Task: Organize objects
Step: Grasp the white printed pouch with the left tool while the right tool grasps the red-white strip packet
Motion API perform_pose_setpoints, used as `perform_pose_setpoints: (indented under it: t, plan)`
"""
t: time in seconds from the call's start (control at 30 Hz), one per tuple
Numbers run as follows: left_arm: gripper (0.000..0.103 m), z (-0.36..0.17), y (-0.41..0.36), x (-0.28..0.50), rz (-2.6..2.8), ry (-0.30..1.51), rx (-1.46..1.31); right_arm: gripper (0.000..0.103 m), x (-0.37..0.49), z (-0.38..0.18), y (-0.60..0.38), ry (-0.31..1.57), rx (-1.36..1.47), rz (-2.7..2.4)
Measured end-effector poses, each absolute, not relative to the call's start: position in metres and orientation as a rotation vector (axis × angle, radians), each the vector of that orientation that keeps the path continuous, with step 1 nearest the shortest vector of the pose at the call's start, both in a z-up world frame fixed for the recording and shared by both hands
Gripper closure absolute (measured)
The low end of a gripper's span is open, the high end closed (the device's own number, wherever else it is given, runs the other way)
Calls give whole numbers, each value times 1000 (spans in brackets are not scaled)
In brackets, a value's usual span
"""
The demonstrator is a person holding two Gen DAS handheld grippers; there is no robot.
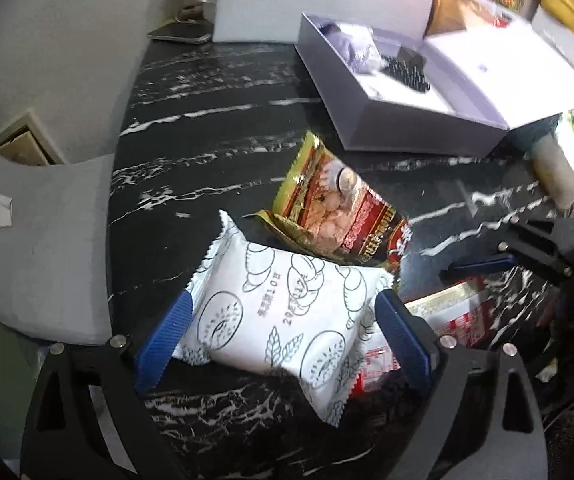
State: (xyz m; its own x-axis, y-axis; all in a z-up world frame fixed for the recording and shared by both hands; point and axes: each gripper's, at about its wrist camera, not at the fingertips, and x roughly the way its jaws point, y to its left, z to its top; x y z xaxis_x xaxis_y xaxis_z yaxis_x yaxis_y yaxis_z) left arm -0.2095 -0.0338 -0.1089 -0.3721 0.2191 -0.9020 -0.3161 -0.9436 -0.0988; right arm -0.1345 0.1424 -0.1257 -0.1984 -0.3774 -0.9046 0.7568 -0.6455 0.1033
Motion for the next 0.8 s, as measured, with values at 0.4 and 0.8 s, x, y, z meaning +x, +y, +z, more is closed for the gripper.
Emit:
perform_pose_setpoints:
  t: [0.4, 0.8]
  plan:
    - [1, -123, 0, -189, 2309, 439, -1440, 23, -125, -129, 130, 618, 1241, -1924]
    - [34, -119, -11, -187, 2407, 340, -1384, 38, -126, -126, 145, 542, 1251, -1995]
